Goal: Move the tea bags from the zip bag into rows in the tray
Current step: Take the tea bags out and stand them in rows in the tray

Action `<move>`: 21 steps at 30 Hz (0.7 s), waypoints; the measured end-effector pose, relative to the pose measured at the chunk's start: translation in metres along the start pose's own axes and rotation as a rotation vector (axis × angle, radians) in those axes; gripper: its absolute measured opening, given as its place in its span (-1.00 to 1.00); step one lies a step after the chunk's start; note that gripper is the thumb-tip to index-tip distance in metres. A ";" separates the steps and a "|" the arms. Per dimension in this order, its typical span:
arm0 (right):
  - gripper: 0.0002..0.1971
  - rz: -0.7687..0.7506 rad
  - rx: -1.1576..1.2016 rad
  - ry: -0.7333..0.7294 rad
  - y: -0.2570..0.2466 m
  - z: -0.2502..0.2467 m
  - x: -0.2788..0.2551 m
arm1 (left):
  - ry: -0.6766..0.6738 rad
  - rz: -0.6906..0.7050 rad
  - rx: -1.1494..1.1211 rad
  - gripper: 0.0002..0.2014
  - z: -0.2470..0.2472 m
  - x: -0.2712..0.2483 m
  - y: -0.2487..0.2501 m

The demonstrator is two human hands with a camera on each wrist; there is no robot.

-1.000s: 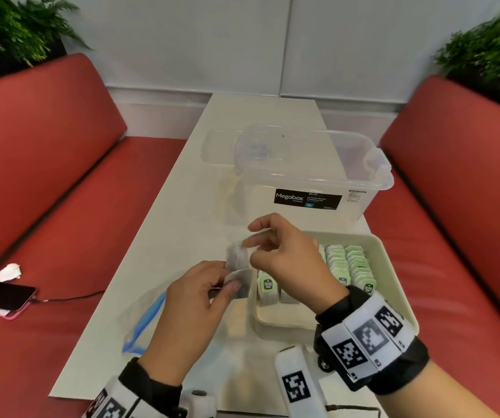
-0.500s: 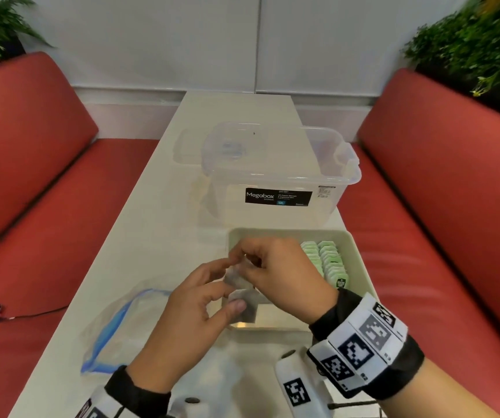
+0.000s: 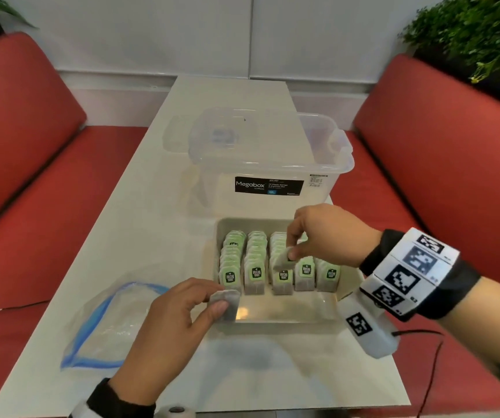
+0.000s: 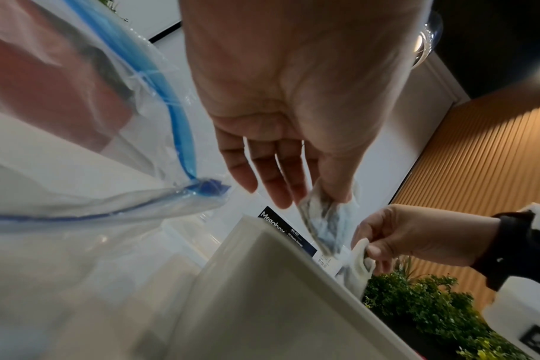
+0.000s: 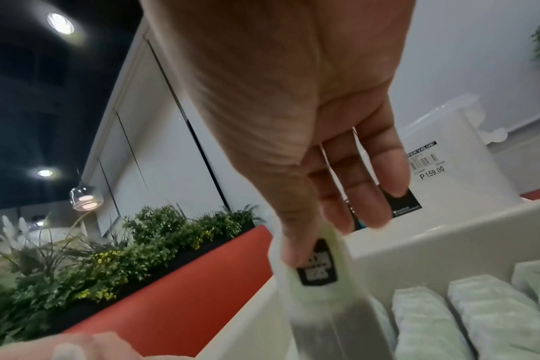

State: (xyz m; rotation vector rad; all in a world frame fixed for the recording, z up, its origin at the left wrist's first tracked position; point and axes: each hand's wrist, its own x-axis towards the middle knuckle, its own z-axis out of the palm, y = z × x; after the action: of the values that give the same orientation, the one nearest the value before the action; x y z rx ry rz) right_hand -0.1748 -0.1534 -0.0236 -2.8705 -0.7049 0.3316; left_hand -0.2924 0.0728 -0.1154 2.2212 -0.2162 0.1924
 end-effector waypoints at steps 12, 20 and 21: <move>-0.85 0.092 -0.278 -0.379 0.047 0.028 0.026 | -0.050 -0.037 0.042 -0.76 0.008 -0.012 -0.001; -0.78 0.015 -0.330 -0.514 0.042 0.043 0.050 | -0.054 -0.065 0.069 -0.71 0.011 -0.016 -0.002; -0.77 0.009 -0.339 -0.528 0.041 0.044 0.052 | -0.050 -0.069 0.068 -0.70 0.011 -0.017 -0.001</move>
State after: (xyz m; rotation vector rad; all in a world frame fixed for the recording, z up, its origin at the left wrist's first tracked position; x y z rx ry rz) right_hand -0.1231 -0.1596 -0.0834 -3.1202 -0.9030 1.0958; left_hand -0.3078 0.0662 -0.1266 2.2993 -0.1621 0.1088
